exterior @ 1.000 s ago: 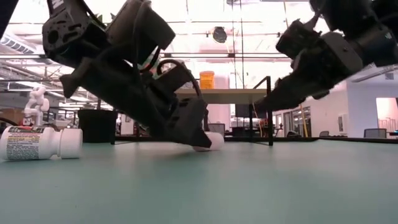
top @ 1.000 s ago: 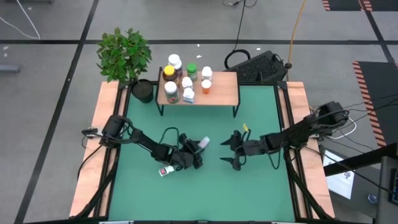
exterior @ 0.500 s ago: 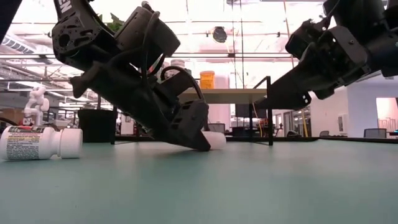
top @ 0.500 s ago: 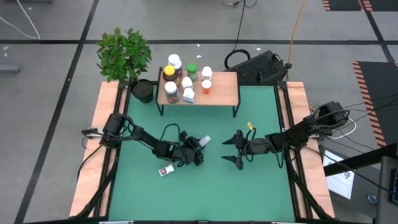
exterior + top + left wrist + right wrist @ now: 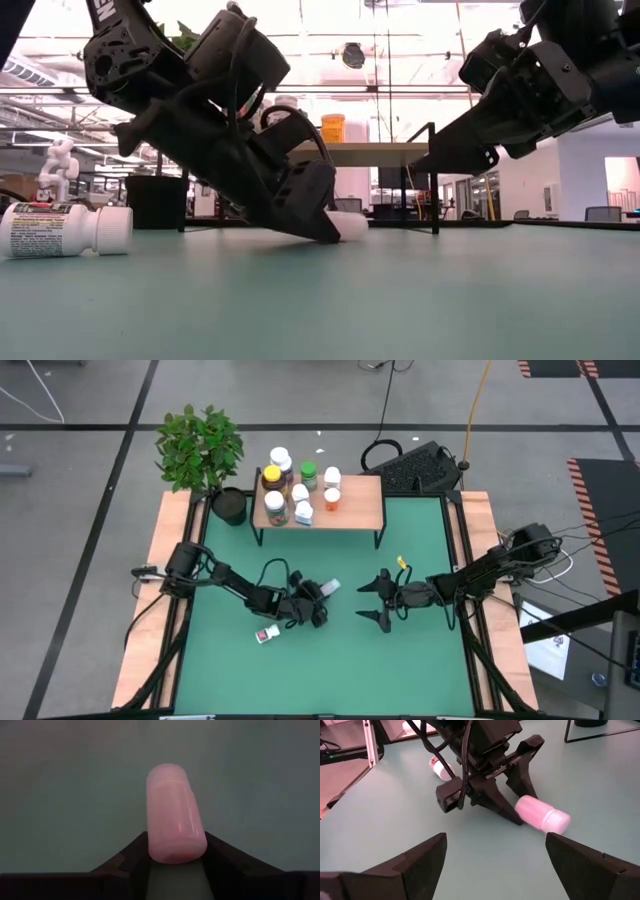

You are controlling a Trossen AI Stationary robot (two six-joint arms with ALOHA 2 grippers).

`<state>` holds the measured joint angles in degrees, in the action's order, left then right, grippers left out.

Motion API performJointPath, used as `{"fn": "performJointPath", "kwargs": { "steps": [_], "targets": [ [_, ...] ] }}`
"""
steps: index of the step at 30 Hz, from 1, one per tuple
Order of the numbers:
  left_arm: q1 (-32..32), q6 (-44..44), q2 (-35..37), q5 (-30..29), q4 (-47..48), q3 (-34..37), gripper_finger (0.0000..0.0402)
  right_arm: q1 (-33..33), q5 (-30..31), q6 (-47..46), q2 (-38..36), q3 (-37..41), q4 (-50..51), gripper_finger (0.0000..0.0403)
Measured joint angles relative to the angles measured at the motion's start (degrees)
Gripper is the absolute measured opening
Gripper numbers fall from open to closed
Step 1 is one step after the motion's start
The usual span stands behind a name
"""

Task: Pick and place medicine bottles onto shelf by color
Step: Put the transparent pill bottle on the shelf

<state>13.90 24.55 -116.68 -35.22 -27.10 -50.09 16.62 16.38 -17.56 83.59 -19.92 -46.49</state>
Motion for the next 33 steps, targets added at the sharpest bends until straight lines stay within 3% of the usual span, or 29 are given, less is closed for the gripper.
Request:
{"fn": "performJointPath", "kwargs": {
  "steps": [14,19,25,33],
  "targets": [
    [1.13,-0.57,0.18,0.67,-9.17,0.00,0.0148,0.37,0.09,-1.16,0.00,0.00,-1.80,0.0336],
    [2.37,-1.40,0.70,2.89,-13.18,0.00,0.0145,4.62,0.36,4.23,0.02,-0.02,-10.05,0.0336],
    [3.22,-2.35,1.29,10.75,-21.31,0.00,0.0148,9.56,4.90,10.60,0.00,-0.07,-17.13,0.0336],
    [3.60,-5.62,1.20,18.26,-30.56,0.00,0.0147,10.33,4.50,14.16,0.02,-0.15,-20.40,0.0336]
  ]
}}
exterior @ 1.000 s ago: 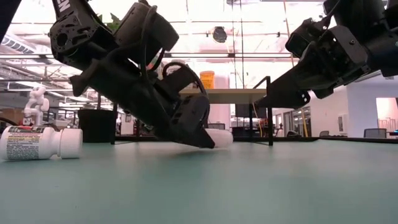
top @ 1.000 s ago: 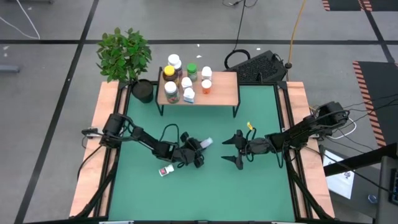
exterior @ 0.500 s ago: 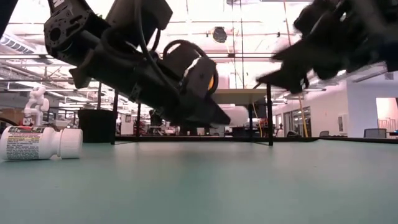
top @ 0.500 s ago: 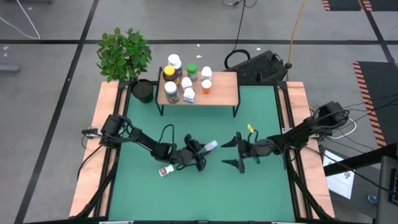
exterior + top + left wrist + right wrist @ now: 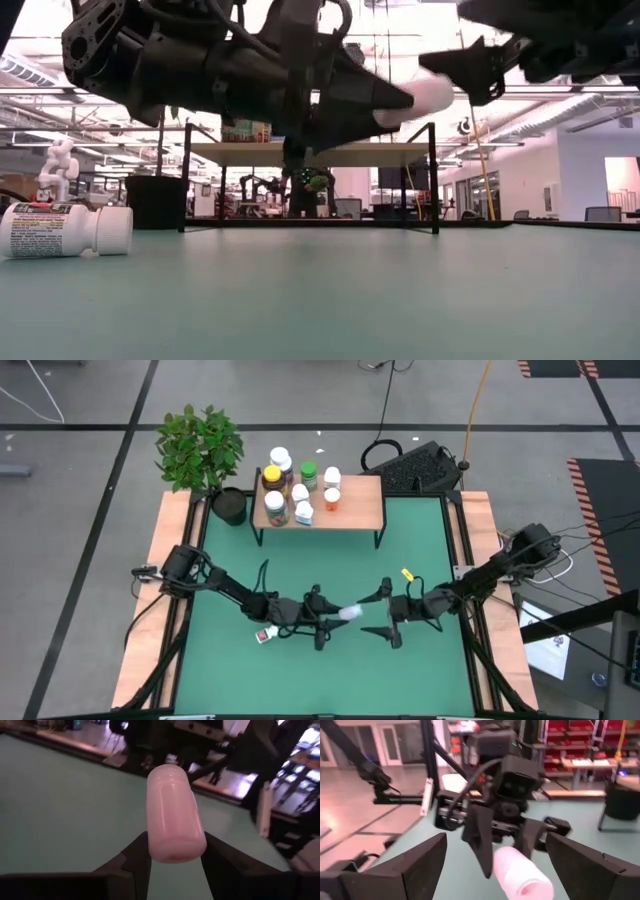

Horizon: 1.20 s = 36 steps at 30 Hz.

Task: Pick and place medicine bottles onto shelf by color
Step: Put the transparent pill bottle on the shelf

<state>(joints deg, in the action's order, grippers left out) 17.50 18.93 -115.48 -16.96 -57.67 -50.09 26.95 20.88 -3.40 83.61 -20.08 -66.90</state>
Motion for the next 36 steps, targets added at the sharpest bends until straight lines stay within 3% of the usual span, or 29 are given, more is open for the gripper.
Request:
{"fn": "performJointPath", "kwargs": {
  "steps": [7,12,18,24,36],
  "targets": [
    [0.25,-0.61,0.02,1.47,-4.02,0.00,0.0146,1.68,0.20,4.68,0.00,-0.02,-1.44,0.0336],
    [0.97,-3.09,0.04,3.20,-8.43,-0.02,0.0146,1.67,3.32,4.75,0.00,-0.02,-1.44,0.0336],
    [1.77,-4.98,0.04,3.69,-9.87,-0.02,0.0146,1.67,3.00,3.11,0.00,-0.34,-1.87,0.0332],
    [1.70,-5.02,0.03,3.70,-9.93,-0.02,0.0146,1.69,-1.64,1.98,0.00,-2.52,1.01,0.0286],
    [1.62,-5.79,0.02,3.73,-9.90,-0.02,0.0149,1.10,-1.20,2.61,0.00,-3.96,4.75,0.0192]
  ]
}}
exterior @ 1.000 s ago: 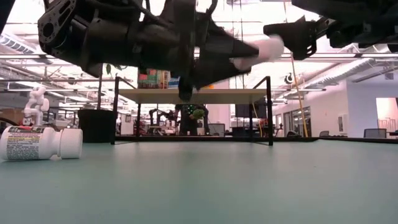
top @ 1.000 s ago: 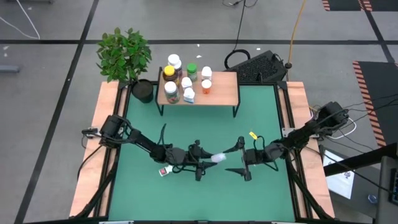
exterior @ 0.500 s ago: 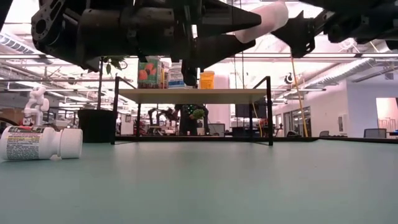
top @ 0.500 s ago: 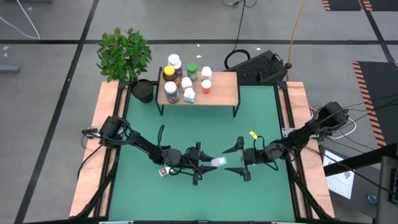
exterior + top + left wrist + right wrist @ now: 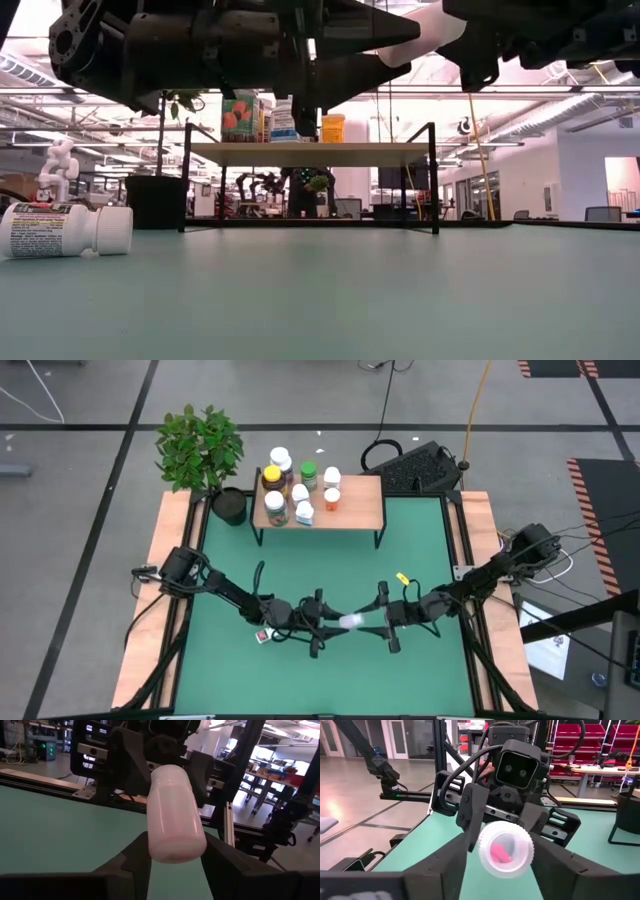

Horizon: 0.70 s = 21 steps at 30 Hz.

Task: Pick and place medicine bottles onto shelf by color
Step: Put the transparent pill bottle on the shelf

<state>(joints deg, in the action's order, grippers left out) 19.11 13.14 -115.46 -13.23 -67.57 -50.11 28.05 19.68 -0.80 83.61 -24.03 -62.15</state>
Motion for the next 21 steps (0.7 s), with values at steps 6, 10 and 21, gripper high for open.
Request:
{"fn": "performJointPath", "kwargs": {
  "steps": [6,10,21],
  "targets": [
    [0.02,0.81,0.00,0.15,0.07,0.00,0.0155,0.00,0.97,-0.04,0.00,0.00,-0.47,0.0137],
    [-0.02,2.55,0.00,-0.34,1.61,0.00,0.0181,-0.68,2.29,-1.15,0.00,0.00,0.66,0.0130],
    [-1.61,6.21,3.82,-0.64,21.23,0.02,0.0301,-3.84,2.82,-0.45,-0.74,-10.37,24.55,0.0137]
  ]
}}
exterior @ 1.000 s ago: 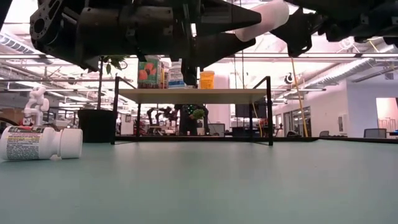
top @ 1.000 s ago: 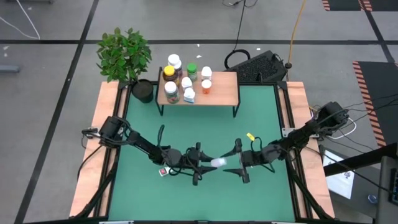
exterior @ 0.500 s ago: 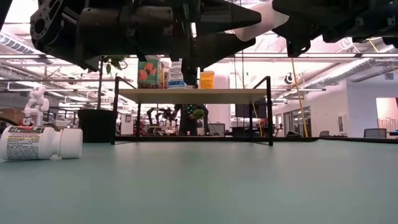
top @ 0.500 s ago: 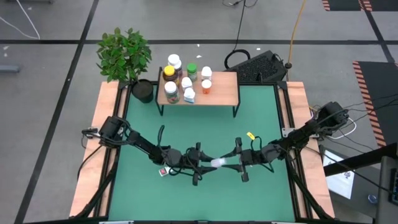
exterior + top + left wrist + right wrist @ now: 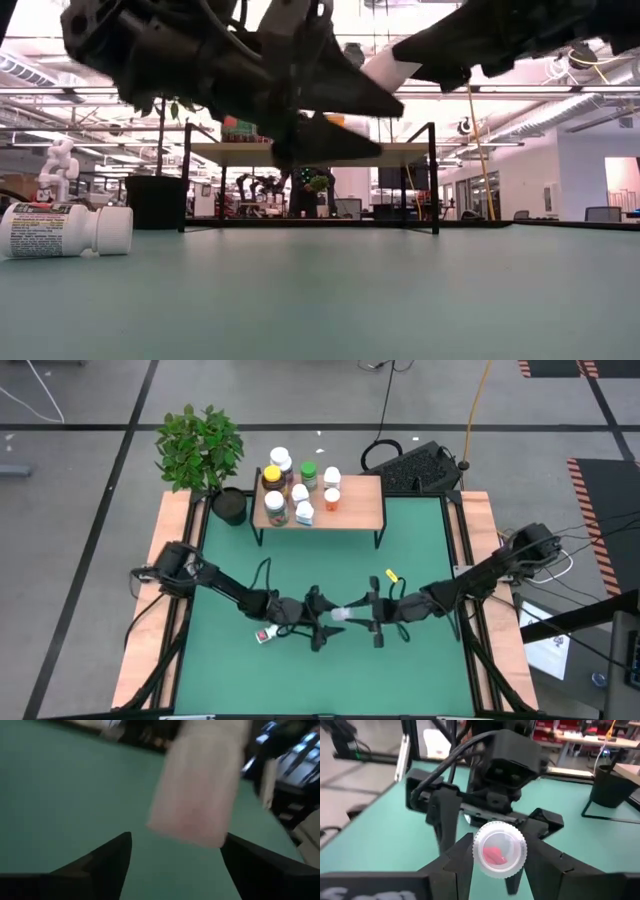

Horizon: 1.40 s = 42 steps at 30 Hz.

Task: Pick and place medicine bottles onto shelf by color
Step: Put the transparent pill bottle on the shelf

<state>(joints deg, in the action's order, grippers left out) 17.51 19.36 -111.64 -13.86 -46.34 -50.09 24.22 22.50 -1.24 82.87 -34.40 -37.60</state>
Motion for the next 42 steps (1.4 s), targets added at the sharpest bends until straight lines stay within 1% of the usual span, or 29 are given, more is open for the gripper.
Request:
{"fn": "performJointPath", "kwargs": {
  "steps": [3,5,8,11,13,15,17,19,21,24,28,30,34,36,40,42],
  "targets": [
    [-0.80,5.61,4.57,-0.12,10.33,0.00,0.0312,-1.21,-0.01,0.00,-0.98,-2.48,5.96,0.0139],
    [-1.05,7.31,6.60,-0.14,12.35,-0.01,0.0312,-1.87,0.02,0.01,-1.66,-2.64,7.25,0.0143],
    [-0.39,6.71,8.29,-1.18,13.19,0.00,0.0305,-2.91,-0.10,0.10,-2.92,-2.70,7.55,0.0146],
    [1.11,6.79,8.30,-5.11,13.59,-0.02,0.0293,-5.18,-0.10,-0.74,-4.80,-2.77,9.69,0.0145],
    [2.33,6.86,8.22,-10.24,13.15,0.00,0.0284,-7.02,-0.02,-2.86,-5.72,-2.76,12.73,0.0144],
    [3.38,7.20,7.85,-14.43,12.48,-0.04,0.0274,-8.36,0.00,-4.17,-5.86,-2.72,13.52,0.0144],
    [4.39,7.61,7.62,-16.67,14.35,0.00,0.0266,-9.40,-0.09,-3.95,-6.20,-2.73,13.77,0.0145],
    [5.18,8.04,7.55,-17.36,15.56,0.00,0.0258,-11.09,-0.29,-3.72,-6.38,-4.20,16.15,0.0145],
    [5.53,9.26,7.65,-17.59,17.33,-0.02,0.0251,-13.26,-0.24,-3.80,-6.38,-7.67,22.47,0.0145],
    [5.72,11.52,7.61,-17.77,21.49,0.00,0.0244,-17.40,-0.30,-2.40,-5.90,-15.66,36.22,0.0145],
    [5.72,12.73,7.61,-18.06,22.42,0.00,0.0239,-24.88,-0.36,1.21,-3.77,-26.71,50.23,0.0145],
    [5.72,12.65,7.61,-18.14,22.22,0.00,0.0239,-28.86,-2.41,3.11,-2.81,-31.74,53.70,0.0145],
    [5.83,12.38,7.61,-18.17,22.26,0.00,0.0239,-36.84,-12.55,3.47,0.84,-40.30,58.22,0.0145],
    [5.87,12.27,7.61,-18.16,22.27,0.00,0.0239,-39.77,-16.36,3.46,3.52,-43.59,60.68,0.0145],
    [5.87,12.24,7.61,-18.14,22.57,0.00,0.0239,-43.35,-19.80,4.00,8.00,-49.06,65.81,0.0145],
    [6.00,11.98,7.61,-18.14,22.56,0.00,0.0239,-44.40,-20.14,4.30,9.70,-50.78,67.13,0.0145]
  ]
}}
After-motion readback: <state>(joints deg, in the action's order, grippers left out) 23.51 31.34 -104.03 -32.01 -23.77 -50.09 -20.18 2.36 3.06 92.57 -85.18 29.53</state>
